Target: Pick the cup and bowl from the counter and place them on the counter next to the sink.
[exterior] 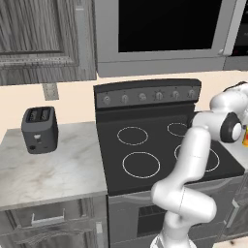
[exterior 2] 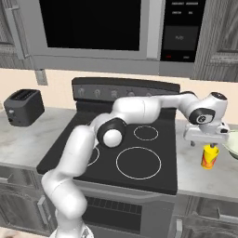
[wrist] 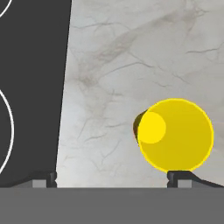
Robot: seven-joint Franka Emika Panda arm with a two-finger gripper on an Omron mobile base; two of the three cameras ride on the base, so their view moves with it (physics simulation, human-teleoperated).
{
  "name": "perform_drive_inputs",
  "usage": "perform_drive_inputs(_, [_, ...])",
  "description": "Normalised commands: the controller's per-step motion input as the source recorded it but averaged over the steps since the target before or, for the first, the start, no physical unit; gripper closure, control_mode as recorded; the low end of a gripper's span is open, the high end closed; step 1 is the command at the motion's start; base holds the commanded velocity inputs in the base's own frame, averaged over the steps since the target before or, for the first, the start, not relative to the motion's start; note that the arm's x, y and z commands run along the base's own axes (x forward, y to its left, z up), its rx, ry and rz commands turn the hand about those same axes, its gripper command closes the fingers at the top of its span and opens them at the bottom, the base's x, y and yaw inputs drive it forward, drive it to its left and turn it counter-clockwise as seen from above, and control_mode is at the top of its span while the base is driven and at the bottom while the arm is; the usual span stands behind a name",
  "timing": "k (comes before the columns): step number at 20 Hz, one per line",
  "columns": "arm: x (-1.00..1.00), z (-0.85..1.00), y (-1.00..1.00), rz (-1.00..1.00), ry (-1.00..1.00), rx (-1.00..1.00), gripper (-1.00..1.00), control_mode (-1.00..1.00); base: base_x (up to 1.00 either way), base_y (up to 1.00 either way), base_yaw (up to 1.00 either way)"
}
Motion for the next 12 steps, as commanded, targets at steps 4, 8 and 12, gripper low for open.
perform_drive_inputs(4, [0.19,-0.09,-0.34,0.04,0.00,0.00,-1.00,-1.00,0.00,0.00,0.00])
perform_drive_inputs(8, [0.26,-0.02,-0.22,0.05,0.00,0.00,-1.00,-1.00,0.00,0.00,0.00])
perform_drive_inputs(12, [0.18,0.00,-0.04,0.02,0.01,0.00,-1.00,-1.00,0.00,0.00,0.00])
